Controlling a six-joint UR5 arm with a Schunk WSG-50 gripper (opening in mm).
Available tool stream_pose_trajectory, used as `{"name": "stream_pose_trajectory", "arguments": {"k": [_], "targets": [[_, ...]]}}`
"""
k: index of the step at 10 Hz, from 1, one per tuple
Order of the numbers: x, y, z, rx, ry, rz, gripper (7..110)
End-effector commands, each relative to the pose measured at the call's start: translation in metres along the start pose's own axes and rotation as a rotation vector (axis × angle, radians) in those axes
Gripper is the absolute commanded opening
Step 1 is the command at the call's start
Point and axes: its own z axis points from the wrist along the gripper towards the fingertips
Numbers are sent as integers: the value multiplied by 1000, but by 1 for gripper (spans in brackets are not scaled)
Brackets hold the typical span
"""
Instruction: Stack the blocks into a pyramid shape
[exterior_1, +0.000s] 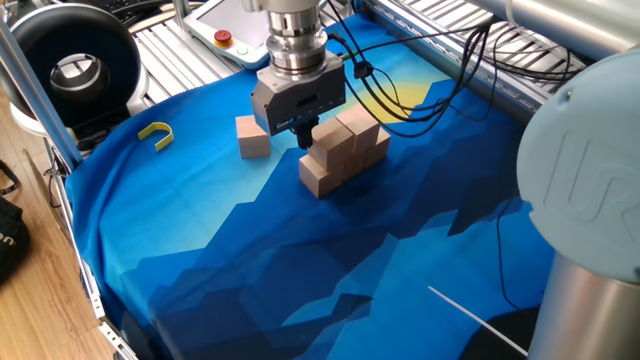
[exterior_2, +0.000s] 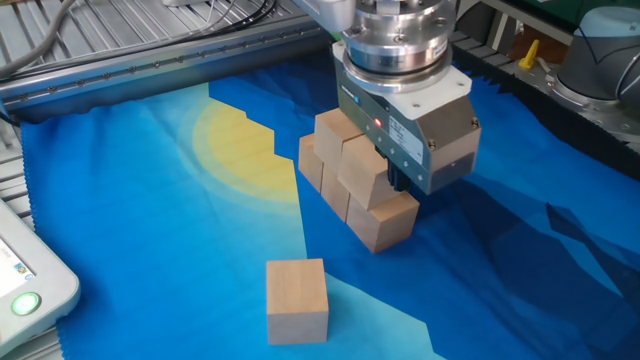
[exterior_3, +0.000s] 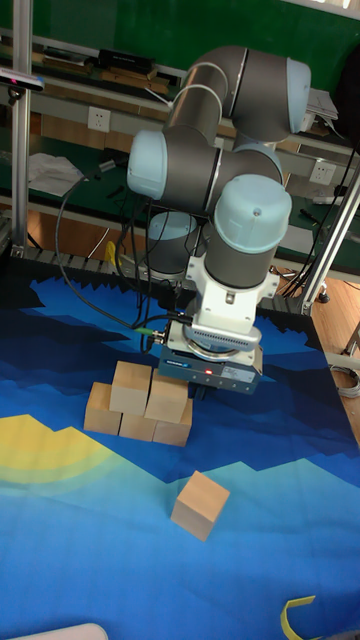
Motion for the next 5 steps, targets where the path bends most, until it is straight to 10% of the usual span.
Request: {"name": "stream_pose_trajectory", "arguments": {"k": [1, 5], "targets": [[-15, 13, -19, -64, -32, -10, 7], [-84, 4, -44, -85, -260, -111, 7]]}}
